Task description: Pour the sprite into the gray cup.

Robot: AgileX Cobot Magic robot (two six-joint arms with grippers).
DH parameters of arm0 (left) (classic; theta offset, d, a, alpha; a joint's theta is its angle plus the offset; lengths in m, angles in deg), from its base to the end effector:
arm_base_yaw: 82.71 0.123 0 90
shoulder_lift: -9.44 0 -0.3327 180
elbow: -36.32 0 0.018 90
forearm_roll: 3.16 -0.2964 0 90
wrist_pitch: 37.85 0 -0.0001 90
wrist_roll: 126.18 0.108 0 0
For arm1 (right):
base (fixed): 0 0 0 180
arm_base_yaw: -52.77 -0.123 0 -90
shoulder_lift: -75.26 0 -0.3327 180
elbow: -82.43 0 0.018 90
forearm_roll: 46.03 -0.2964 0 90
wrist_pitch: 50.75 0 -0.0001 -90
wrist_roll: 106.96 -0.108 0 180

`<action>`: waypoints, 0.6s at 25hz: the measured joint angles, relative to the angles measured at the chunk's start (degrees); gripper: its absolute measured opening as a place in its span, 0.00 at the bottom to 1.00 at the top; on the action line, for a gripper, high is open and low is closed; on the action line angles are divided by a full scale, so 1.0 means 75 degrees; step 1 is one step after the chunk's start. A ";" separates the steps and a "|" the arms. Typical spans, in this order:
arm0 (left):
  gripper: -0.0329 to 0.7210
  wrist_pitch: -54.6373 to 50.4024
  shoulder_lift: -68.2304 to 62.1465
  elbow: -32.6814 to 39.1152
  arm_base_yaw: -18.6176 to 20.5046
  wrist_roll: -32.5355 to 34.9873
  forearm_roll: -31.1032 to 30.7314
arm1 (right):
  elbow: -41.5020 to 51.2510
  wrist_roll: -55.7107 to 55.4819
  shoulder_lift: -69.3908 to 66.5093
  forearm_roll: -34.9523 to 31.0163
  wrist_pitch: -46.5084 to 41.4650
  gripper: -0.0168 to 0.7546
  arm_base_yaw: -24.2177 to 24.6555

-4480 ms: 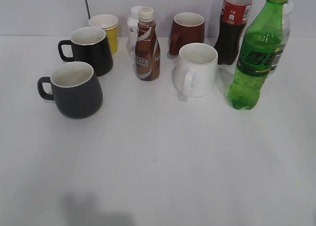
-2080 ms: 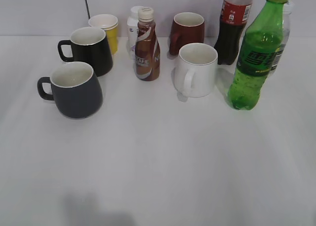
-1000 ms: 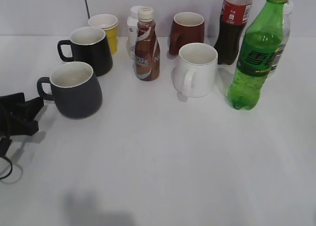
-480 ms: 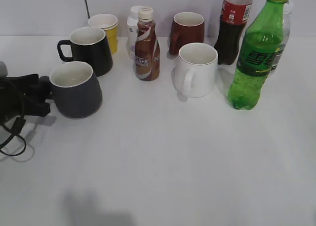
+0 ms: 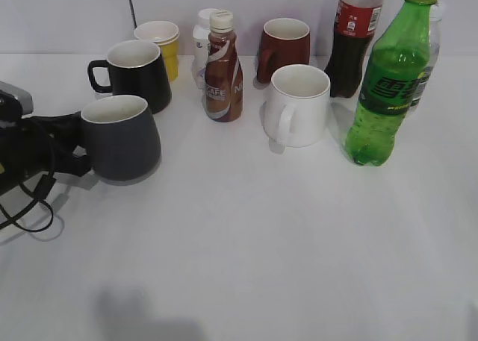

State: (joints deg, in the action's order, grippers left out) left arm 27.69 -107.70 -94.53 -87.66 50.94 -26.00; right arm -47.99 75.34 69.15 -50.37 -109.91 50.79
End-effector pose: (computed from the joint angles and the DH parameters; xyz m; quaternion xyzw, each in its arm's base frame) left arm 0.3336 -0.0672 0.1133 0.1917 0.7516 -0.1290 0.6178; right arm 0.0014 0.0071 0.2951 -0.0326 0.8415 0.0363 0.5381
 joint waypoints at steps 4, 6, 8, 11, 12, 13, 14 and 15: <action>0.11 -0.0047 0.0291 0.0000 0.0000 0.0026 -0.0046 | -0.0146 0.0190 -0.0369 -0.0097 0.1726 0.79 0.0000; 0.11 -0.0056 0.0514 0.0000 0.0000 0.0026 -0.0173 | -0.0162 0.0453 -0.0796 -0.0111 0.3078 0.79 0.0000; 0.11 -0.0056 0.0797 0.0009 0.0000 0.0026 -0.0383 | -0.0177 0.0629 -0.1470 -0.0119 0.4504 0.78 0.0000; 0.11 -0.0135 0.1193 0.0015 0.0000 0.0017 -0.0606 | -0.0177 0.0722 -0.2601 -0.0134 0.6458 0.78 0.0000; 0.11 -0.0241 0.1342 0.0015 0.0000 0.0017 -0.0630 | -0.0177 0.0721 -0.2939 -0.0150 0.7016 0.78 0.0000; 0.11 -0.0368 0.1468 0.0015 0.0000 0.0010 -0.0638 | -0.0177 0.0721 -0.3343 -0.0150 0.7637 0.78 0.0000; 0.11 -0.0481 0.1615 0.0015 0.0000 0.0003 -0.0638 | -0.0185 0.0721 -0.3733 -0.0210 0.8185 0.78 0.0000; 0.11 -0.0614 0.1751 0.0015 0.0000 0.0003 -0.0641 | -0.0192 0.0721 -0.4105 -0.0210 0.8659 0.78 0.0000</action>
State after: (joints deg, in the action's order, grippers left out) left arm 23.09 -94.57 -94.42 -87.66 50.96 -30.81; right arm -49.43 80.75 38.36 -51.94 -44.97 50.79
